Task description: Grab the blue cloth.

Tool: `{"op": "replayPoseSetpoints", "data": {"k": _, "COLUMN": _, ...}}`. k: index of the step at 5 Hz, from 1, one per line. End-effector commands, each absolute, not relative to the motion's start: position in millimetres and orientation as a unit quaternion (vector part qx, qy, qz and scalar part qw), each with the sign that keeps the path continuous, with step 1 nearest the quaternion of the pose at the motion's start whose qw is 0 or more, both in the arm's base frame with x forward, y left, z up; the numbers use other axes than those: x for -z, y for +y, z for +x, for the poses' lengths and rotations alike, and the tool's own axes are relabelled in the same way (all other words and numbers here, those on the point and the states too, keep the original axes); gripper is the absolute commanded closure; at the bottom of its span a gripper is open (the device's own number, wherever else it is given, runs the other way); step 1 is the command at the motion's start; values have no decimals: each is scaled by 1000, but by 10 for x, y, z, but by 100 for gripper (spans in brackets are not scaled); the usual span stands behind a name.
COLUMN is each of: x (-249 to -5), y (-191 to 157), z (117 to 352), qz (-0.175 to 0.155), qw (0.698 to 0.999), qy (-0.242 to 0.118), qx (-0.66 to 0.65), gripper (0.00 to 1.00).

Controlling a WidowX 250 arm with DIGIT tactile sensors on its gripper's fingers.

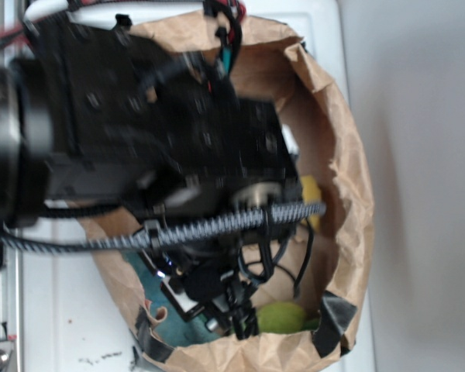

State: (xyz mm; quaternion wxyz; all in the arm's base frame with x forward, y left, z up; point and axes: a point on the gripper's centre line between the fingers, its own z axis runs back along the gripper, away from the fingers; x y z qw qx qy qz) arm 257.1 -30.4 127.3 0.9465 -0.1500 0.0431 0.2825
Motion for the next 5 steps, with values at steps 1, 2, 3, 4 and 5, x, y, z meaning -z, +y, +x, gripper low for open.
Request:
{"op": "replayPoseSetpoints", "data": {"k": 1, "x": -1625, "y": -195, "z": 2557, "qz": -161, "qw": 945, "qy": -3, "qx": -286, "gripper": 100}}
{"op": "replayPoseSetpoints", "data": {"k": 2, "x": -1411, "y": -256, "z": 2566, "qz": -133, "qw": 951, "qy": 5, "qx": -278, "gripper": 0}}
{"op": "replayPoseSetpoints", "data": {"k": 3, "x": -1200, "y": -347, "z": 2549, "qz": -122, "qw": 959, "qy": 7, "qx": -255, "gripper": 0}}
{"op": "replayPoseSetpoints", "data": {"k": 4, "x": -982, "y": -409, "z": 2526, "qz": -119, "qw": 967, "qy": 5, "qx": -226, "gripper": 0}}
{"op": "replayPoseSetpoints", "data": {"k": 5, "x": -812, "y": -460, "z": 2518, "qz": -110, "qw": 975, "qy": -1, "qx": -193, "gripper": 0}}
